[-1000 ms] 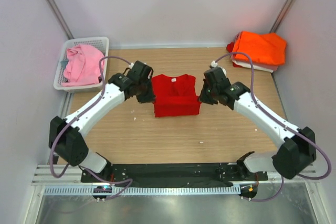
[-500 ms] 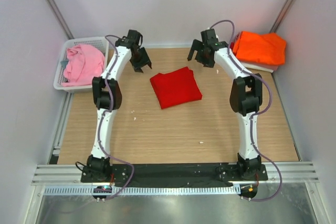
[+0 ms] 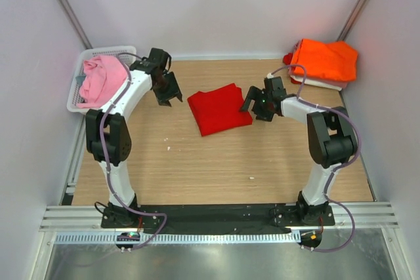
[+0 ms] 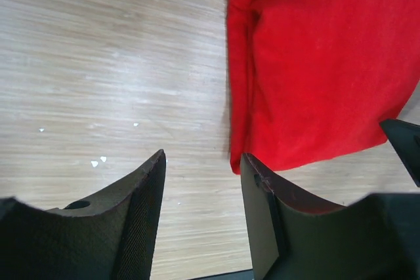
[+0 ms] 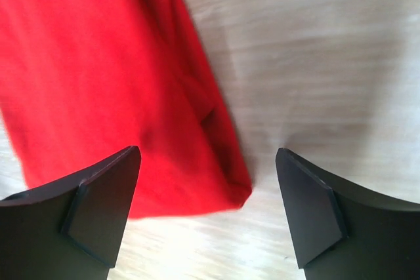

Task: Fold and stack the t-shirts
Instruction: Fold the tshirt

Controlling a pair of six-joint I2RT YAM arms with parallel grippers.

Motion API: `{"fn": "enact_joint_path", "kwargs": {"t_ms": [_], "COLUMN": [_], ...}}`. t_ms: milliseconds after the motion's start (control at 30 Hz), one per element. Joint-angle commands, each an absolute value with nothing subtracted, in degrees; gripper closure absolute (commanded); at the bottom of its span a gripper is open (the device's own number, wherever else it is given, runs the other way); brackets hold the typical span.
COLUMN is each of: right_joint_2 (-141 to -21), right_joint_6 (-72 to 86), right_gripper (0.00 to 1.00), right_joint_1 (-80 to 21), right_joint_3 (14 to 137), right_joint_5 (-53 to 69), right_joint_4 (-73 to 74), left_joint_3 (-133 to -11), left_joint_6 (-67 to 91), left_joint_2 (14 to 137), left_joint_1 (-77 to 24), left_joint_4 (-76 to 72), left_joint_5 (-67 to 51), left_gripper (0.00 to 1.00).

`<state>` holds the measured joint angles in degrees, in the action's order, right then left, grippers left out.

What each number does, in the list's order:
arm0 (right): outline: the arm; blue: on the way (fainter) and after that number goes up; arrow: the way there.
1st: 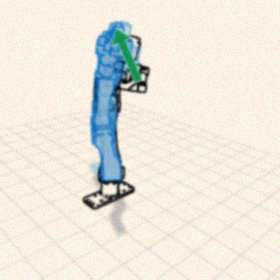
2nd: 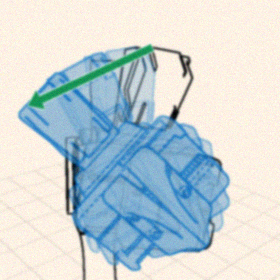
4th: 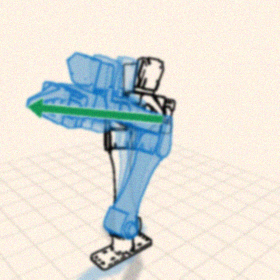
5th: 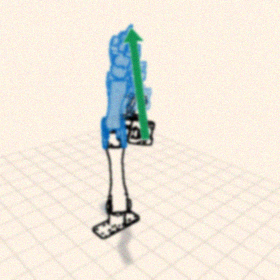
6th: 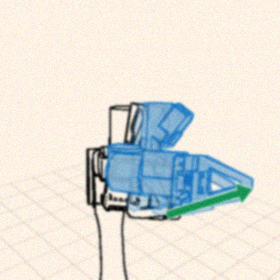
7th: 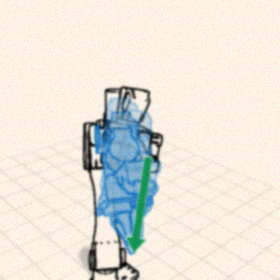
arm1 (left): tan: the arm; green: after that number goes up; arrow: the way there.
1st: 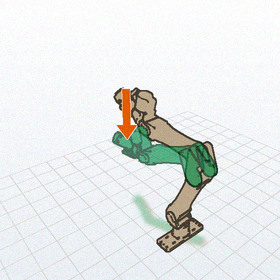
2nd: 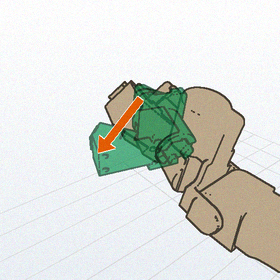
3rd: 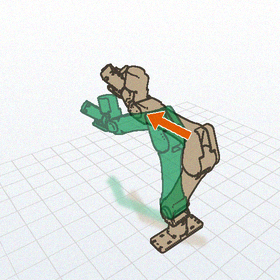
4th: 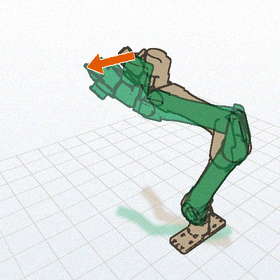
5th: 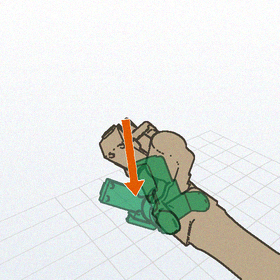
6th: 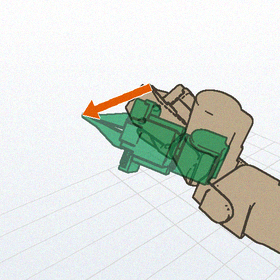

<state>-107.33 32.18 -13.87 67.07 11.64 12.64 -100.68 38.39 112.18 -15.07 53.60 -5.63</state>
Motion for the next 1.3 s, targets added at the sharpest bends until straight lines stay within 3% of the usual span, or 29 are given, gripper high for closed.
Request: {"fn": "enact_joint_path", "kwargs": {"t_ms": [0,200,300,567,667,767,800,933,1100,1267], "right_joint_2": [-102.75,-94.59,-86.07,-79.88,-86.88,-95.14,-96.84,-102.82,-103.27,-100.11], "right_joint_6": [36.38,38.85,35.52,29.09,28.48,28.39,28.48,30.32,33.13,35.33], "right_gripper": [0.10,0.10,0.05,0.06,0.28,0.64,0.68,0.75,0.78,0.81], "right_joint_1": [-18.17,-24.26,-23.73,-14.24,-12.83,-12.75,-12.74,-12.92,-15.46,-24.58], "right_joint_3": [60.48,52.39,52.12,53.88,56.06,60.98,62.30,65.04,59.34,54.76], "right_joint_5": [13.36,19.67,19.43,7.65,10.61,13.26,13.79,15.99,16.79,16.71], "right_joint_4": [5.28,2.73,6.31,14.78,11.35,9.58,9.06,7.56,3.35,1.67], "left_joint_3": [-96.43,-97.20,-96.34,-91.41,-91.05,-92.45,-93.68,-96.06,-95.98,-95.98], "left_joint_6": [38.40,37.01,34.37,34.10,34.45,34.02,33.58,30.42,27.51,25.93], "left_joint_2": [110.31,106.27,103.90,103.10,102.31,101.52,101.34,100.55,99.23,99.84], "left_joint_1": [-14.77,-14.85,-14.85,-14.85,-15.12,-15.03,-15.03,-15.03,-15.03,-15.03], "left_joint_4": [51.06,54.13,55.54,53.88,54.22,56.24,56.95,60.81,62.49,62.14], "left_joint_5": [-5.45,-6.34,-3.61,-2.37,-2.55,-2.46,-2.03,-0.35,3.51,4.66], "left_gripper": [0.50,0.50,0.50,0.52,0.53,0.53,0.53,0.53,0.53,0.54]}}
